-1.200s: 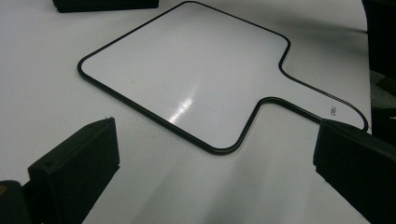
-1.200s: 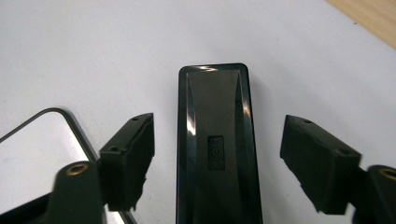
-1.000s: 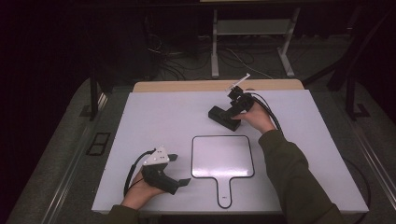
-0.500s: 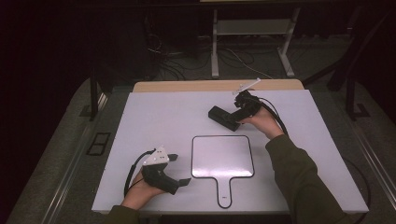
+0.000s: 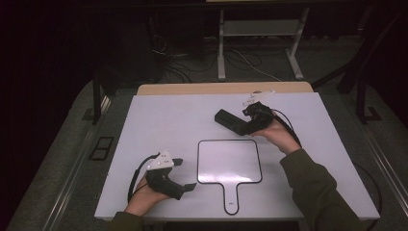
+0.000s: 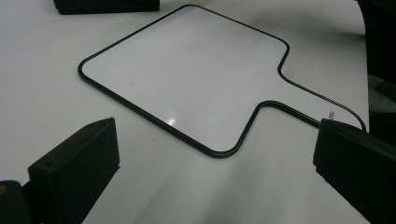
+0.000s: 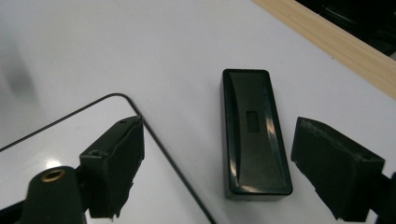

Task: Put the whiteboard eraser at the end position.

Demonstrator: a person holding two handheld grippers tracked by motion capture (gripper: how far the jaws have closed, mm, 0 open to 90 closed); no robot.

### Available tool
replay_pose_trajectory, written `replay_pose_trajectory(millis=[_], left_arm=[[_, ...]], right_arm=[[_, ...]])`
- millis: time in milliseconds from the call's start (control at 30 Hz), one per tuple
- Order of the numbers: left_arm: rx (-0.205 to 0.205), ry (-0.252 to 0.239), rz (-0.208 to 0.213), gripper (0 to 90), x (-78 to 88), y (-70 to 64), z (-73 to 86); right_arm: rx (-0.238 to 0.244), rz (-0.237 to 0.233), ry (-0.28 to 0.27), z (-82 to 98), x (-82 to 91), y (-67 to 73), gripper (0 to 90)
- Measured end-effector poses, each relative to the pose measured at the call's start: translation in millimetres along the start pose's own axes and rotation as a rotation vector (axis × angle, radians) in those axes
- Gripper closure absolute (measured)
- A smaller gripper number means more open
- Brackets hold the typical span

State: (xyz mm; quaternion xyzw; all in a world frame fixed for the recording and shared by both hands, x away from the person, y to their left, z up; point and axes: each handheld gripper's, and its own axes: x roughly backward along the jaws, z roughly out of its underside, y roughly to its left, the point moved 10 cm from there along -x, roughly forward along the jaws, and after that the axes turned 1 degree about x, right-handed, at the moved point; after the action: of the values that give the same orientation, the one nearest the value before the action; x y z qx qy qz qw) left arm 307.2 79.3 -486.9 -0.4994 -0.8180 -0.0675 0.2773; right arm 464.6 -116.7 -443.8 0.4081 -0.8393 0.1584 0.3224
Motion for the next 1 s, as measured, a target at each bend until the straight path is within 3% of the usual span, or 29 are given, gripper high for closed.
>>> replay_pose_trajectory(millis=[333,533,733,1000], left_arm=[[-0.001,-0.002,-0.007,0.0,0.2,1.8,0.6],[0.006,-0.003,-0.005,0.0,0.8,2.3,0.9],[0.007,-0.003,-0.001,0.0,0.7,1.5,1.2],[0.006,-0.003,0.003,0.0,0.4,0.9,1.5]], right_arm=[[-0.042,0.015,-0.056,17.9,16.7,14.8,15.9],[-0.069,-0.001,-0.084,33.1,22.5,25.7,15.9],[-0.066,0.018,-0.097,52.2,28.9,29.2,15.8],[-0.093,0.0,-0.117,76.4,40.3,36.1,15.8]])
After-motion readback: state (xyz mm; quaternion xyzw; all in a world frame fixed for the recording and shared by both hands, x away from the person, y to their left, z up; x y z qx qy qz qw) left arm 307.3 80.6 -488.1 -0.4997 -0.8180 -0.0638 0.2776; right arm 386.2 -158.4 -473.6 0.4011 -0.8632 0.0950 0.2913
